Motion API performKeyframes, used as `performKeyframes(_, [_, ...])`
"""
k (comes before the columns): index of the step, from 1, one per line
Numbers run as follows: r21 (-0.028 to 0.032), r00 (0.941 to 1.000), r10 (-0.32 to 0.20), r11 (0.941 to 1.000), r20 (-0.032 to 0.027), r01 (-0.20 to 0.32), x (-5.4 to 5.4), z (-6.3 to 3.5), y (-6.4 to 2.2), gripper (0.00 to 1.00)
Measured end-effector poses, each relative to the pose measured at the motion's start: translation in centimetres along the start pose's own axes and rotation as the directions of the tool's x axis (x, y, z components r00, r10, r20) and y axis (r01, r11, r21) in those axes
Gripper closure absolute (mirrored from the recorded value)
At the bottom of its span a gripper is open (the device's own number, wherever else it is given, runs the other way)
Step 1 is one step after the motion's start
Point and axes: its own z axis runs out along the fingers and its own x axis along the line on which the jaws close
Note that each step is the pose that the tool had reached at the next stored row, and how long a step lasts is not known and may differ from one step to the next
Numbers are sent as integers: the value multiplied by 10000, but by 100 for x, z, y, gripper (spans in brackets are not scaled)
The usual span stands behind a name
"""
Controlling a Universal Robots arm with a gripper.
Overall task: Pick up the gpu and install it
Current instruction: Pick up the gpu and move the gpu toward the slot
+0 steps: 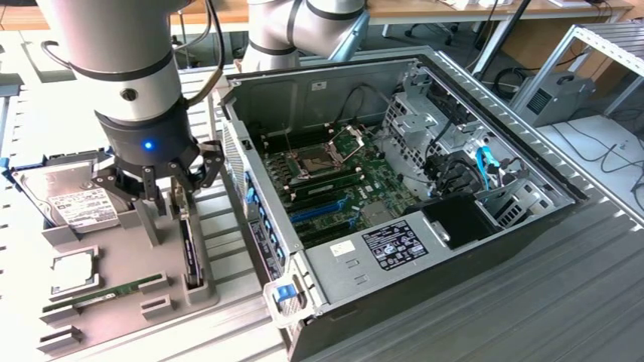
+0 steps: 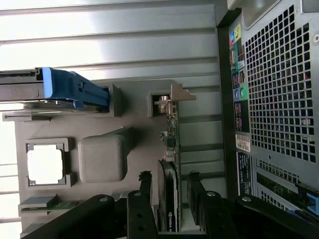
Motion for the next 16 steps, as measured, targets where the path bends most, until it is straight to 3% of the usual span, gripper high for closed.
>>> performKeyframes(16, [1, 10000, 0, 10000, -1, 0, -14, 2, -19, 58])
